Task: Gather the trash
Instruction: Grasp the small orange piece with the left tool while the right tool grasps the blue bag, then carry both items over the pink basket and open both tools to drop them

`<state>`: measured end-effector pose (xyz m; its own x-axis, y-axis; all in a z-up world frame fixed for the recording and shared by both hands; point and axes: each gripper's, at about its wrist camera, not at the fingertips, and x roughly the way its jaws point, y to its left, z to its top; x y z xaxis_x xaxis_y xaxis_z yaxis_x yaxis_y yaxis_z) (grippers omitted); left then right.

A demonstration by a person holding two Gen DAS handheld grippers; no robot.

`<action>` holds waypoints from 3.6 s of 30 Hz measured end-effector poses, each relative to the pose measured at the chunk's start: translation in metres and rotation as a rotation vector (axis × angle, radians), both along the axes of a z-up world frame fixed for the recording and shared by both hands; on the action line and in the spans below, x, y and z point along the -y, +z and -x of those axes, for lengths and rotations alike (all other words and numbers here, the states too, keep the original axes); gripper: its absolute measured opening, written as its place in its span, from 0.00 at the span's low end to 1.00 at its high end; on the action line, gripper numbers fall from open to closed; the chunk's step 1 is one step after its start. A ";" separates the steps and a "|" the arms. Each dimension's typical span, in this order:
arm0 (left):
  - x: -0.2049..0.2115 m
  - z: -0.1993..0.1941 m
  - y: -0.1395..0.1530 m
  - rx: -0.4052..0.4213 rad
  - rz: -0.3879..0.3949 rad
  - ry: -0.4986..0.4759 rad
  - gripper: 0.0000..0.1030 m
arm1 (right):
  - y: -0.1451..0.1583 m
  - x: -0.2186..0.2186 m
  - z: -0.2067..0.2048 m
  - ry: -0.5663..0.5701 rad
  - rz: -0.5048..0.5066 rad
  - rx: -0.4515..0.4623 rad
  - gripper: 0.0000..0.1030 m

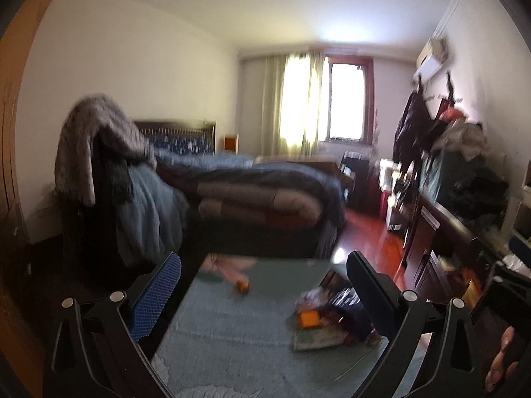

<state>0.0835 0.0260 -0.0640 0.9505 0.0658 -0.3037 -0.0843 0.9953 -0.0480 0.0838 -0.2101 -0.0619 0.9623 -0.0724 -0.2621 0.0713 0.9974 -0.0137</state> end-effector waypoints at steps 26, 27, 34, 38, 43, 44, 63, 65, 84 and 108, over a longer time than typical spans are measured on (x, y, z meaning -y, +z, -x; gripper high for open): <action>-0.059 -0.327 -0.230 -0.618 0.051 0.090 0.84 | -0.177 0.004 -0.192 0.061 -0.042 -0.460 0.97; -0.059 -0.325 -0.229 -0.608 0.048 0.095 0.73 | -0.179 0.001 -0.197 0.075 -0.044 -0.470 0.97; -0.062 -0.319 -0.228 -0.578 0.056 0.123 0.26 | -0.187 -0.028 -0.213 0.156 -0.022 -0.508 0.97; -0.064 -0.320 -0.227 -0.577 0.074 0.115 0.26 | -0.192 -0.038 -0.216 0.187 -0.003 -0.526 0.88; -0.064 -0.310 -0.220 -0.569 0.114 0.095 0.26 | -0.198 -0.037 -0.217 0.222 -0.039 -0.575 0.42; -0.064 -0.306 -0.217 -0.562 0.121 0.090 0.26 | -0.196 -0.035 -0.215 0.233 -0.055 -0.572 0.38; -0.014 -0.163 -0.140 -0.337 0.208 -0.172 0.26 | -0.142 0.022 -0.114 0.362 -0.217 -0.480 0.33; 0.000 -0.153 -0.136 -0.331 0.201 -0.202 0.26 | -0.141 0.027 -0.107 0.353 -0.221 -0.479 0.33; 0.258 -0.164 -0.138 -0.399 0.101 -0.715 0.26 | -0.159 0.221 -0.066 -0.092 -0.253 -0.440 0.33; 0.415 -0.219 -0.192 -0.523 0.126 -0.861 0.70 | -0.258 0.344 -0.118 -0.256 -0.229 -0.516 0.60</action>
